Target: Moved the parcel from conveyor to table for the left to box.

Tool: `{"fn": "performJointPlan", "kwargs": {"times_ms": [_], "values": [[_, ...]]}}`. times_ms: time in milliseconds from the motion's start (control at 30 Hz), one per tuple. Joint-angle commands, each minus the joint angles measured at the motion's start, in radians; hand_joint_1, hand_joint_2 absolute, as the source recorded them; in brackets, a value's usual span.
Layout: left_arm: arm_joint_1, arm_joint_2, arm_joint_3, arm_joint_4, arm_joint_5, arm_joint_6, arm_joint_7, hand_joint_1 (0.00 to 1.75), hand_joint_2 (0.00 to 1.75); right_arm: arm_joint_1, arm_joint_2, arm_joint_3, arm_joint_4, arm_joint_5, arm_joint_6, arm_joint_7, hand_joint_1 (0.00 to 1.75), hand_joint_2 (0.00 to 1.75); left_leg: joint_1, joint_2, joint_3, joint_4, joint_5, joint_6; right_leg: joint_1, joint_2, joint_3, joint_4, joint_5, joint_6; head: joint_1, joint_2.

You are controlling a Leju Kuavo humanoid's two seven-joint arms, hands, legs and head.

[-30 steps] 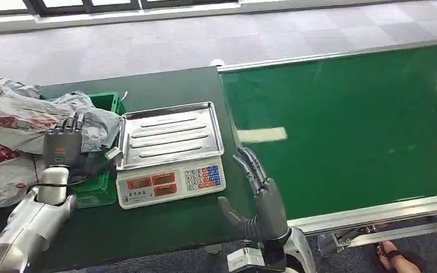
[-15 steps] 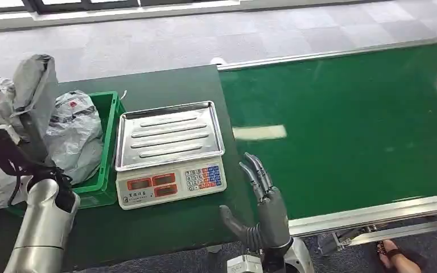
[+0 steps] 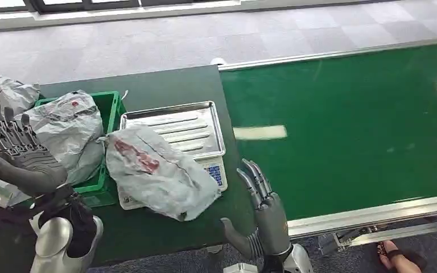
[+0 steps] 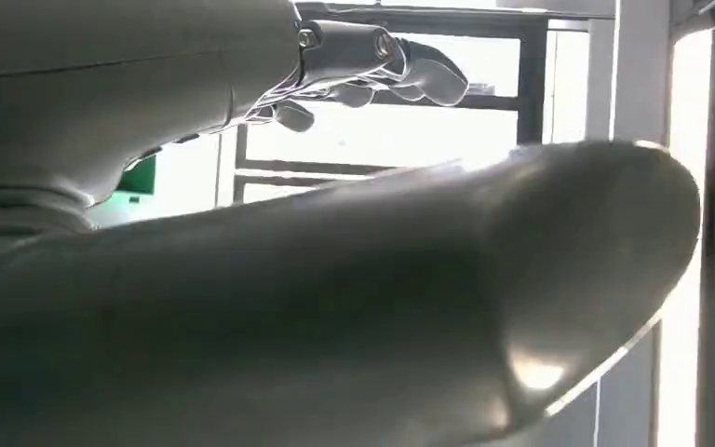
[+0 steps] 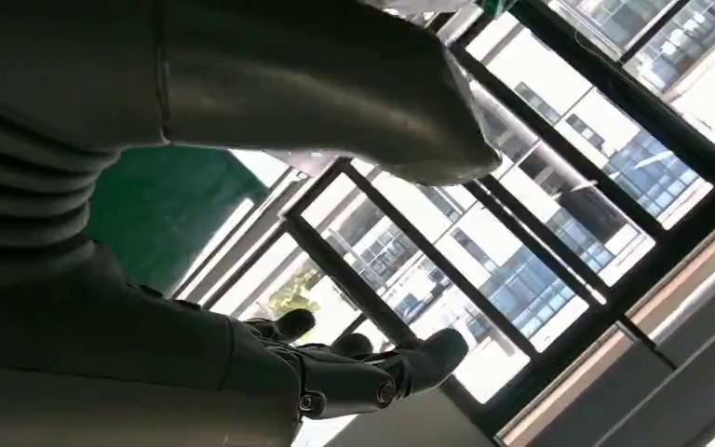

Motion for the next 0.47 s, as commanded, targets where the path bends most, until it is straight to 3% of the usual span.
{"fn": "performJointPlan", "kwargs": {"times_ms": [33, 167, 367, 467], "values": [[0.007, -0.013, -0.036, 0.000, 0.001, 0.009, 0.007, 0.00, 0.00, 0.002, 0.000, 0.004, -0.003, 0.000, 0.004, 0.003, 0.00, 0.00, 0.000, -0.003, 0.002, -0.002, 0.001, 0.002, 0.000, 0.001, 0.002, -0.003, 0.000, 0.000, 0.000, 0.000], [0.010, -0.014, -0.029, 0.004, 0.000, 0.011, 0.007, 0.00, 0.00, 0.007, -0.001, 0.001, -0.003, 0.001, 0.006, 0.003, 0.00, 0.00, 0.000, -0.003, 0.009, -0.002, 0.001, 0.002, 0.000, 0.000, 0.003, -0.002, 0.000, 0.000, 0.000, 0.000], [0.019, -0.007, -0.008, 0.052, -0.097, 0.026, -0.005, 0.00, 0.00, 0.041, 0.008, -0.023, -0.028, 0.018, 0.025, -0.015, 0.00, 0.00, -0.001, -0.003, 0.008, -0.001, 0.001, 0.001, -0.001, 0.000, 0.001, -0.001, 0.000, 0.000, 0.000, 0.000], [0.021, -0.018, 0.014, 0.064, -0.181, -0.063, 0.027, 0.00, 0.00, 0.015, 0.017, -0.032, -0.016, 0.013, 0.040, -0.020, 0.00, 0.00, 0.000, -0.001, 0.007, -0.001, 0.001, 0.001, 0.000, 0.002, 0.001, -0.001, 0.001, 0.000, 0.000, 0.000]]}}
